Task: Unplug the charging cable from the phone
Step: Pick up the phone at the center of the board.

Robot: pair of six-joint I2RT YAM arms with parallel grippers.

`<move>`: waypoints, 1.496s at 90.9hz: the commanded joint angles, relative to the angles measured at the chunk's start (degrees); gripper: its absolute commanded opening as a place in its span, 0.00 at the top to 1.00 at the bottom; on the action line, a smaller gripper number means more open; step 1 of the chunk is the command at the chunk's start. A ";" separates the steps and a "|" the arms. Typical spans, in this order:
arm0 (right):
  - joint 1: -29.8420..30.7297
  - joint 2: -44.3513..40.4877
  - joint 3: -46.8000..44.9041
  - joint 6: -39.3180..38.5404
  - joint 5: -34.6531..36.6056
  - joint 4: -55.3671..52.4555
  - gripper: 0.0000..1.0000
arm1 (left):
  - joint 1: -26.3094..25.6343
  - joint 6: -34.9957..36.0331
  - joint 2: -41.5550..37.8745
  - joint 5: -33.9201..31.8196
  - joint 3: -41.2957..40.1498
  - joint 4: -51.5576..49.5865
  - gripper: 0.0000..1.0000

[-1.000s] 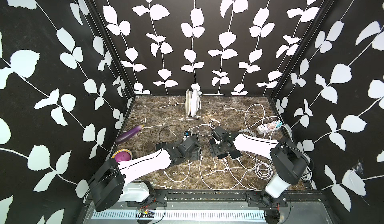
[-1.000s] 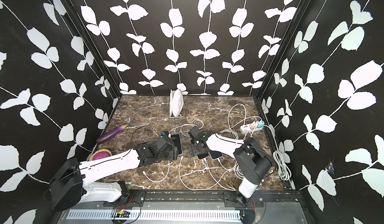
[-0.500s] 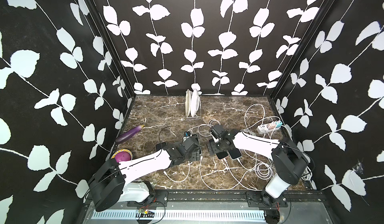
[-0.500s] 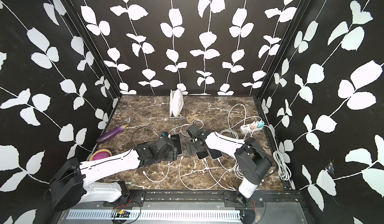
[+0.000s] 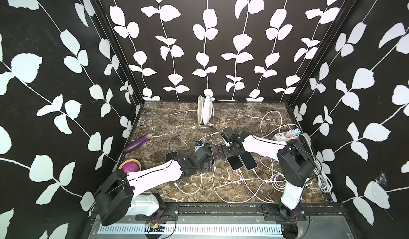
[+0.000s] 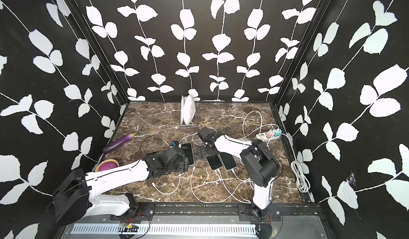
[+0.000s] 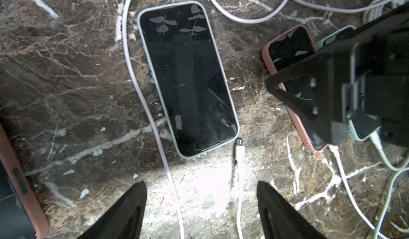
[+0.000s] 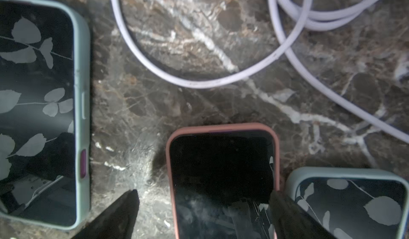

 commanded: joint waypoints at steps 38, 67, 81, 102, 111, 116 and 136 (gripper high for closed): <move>-0.93 -7.77 -4.58 0.41 -1.25 3.15 0.04 | 0.62 0.93 -1.83 -0.42 -0.06 -0.87 0.19; -1.66 1.08 0.78 -0.69 -1.25 1.42 0.03 | 0.70 0.85 -1.84 -0.48 0.66 -1.41 0.20; -1.80 2.27 0.11 -0.70 -2.06 1.53 0.03 | 0.91 1.02 -1.91 -0.60 0.52 -1.53 0.20; -1.58 -1.90 -6.00 2.37 -5.96 0.95 0.04 | 1.50 1.33 -1.47 -0.09 1.06 -1.54 0.19; -0.55 -4.77 -9.31 3.79 -6.51 0.99 0.04 | 1.78 1.66 -1.28 0.05 1.50 -1.54 0.19; 0.17 -6.10 -10.35 4.15 -5.96 0.64 0.03 | 1.95 1.78 -1.04 0.10 1.61 -1.33 0.19; 3.02 -5.37 -8.32 4.24 -0.81 -4.70 0.05 | 2.03 0.74 1.06 2.05 1.82 0.42 0.20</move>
